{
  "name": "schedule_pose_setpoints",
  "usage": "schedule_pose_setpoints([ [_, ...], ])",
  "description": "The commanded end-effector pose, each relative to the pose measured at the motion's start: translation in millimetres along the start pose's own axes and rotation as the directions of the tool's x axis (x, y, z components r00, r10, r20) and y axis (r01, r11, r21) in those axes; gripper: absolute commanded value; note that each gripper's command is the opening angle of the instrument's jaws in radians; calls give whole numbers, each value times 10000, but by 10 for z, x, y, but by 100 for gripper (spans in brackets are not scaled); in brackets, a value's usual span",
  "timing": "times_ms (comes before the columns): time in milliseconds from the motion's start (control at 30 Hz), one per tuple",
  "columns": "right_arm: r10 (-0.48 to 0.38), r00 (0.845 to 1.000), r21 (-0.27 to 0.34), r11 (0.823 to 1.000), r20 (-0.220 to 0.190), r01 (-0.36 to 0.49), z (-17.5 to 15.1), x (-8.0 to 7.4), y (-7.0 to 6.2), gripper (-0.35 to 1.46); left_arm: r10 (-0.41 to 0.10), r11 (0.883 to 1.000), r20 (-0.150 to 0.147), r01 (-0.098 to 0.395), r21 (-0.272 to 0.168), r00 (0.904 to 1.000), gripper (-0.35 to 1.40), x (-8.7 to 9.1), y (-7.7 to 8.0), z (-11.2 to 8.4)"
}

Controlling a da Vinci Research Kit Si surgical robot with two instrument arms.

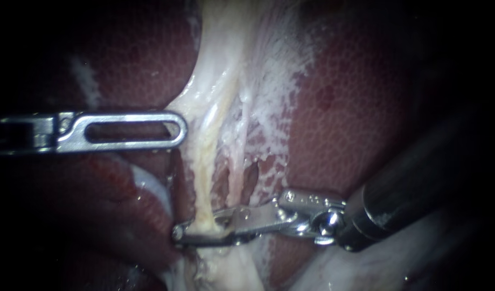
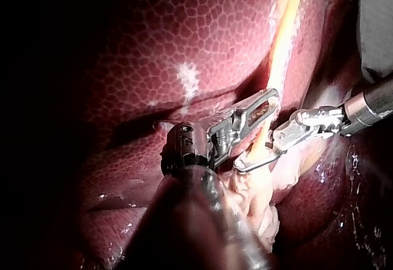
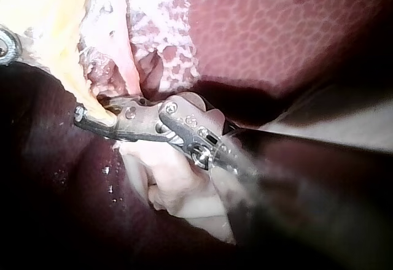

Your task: Going back first clip left tube

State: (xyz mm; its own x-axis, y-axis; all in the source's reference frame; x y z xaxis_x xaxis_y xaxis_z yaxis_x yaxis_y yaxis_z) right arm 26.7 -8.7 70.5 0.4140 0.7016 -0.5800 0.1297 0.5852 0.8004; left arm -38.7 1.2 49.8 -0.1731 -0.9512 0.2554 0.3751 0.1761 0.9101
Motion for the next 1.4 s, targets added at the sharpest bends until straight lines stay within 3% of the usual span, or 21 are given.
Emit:
schedule_pose_setpoints([
  [33, -8, 10000, 4, 10000, -1, 8, 0, 0, 0, -35, 3, 10000, 2, -3, 3, 10000, -35, 0, 0, 0],
  [800, -51, 9998, 202, 9998, 170, 47, 0, 0, -1, -35, 4, 10000, 2, -4, 2, 10000, -35, 0, 0, 0],
  [933, -59, 9998, 240, 9997, 180, 55, -1, 1, -1, 15, 3, 10000, 4, -3, 0, 10000, -35, 0, 0, 0],
  [1033, -111, 9998, 258, 9996, 148, 107, -1, 3, -1, 35, 4, 10000, 4, -4, 0, 10000, -35, 1, 0, 0],
  [1267, -1140, 9934, 408, 9926, -134, 1144, -2, 8, -1, 54, 4, 10000, 4, -4, 0, 10000, -35, 1, 0, 0],
  [1400, -1465, 9883, 97, 9891, -425, 1471, -7, 14, -1, 60, 5, 10000, 5, -5, -1, 10000, -35, 1, 0, 0],
])
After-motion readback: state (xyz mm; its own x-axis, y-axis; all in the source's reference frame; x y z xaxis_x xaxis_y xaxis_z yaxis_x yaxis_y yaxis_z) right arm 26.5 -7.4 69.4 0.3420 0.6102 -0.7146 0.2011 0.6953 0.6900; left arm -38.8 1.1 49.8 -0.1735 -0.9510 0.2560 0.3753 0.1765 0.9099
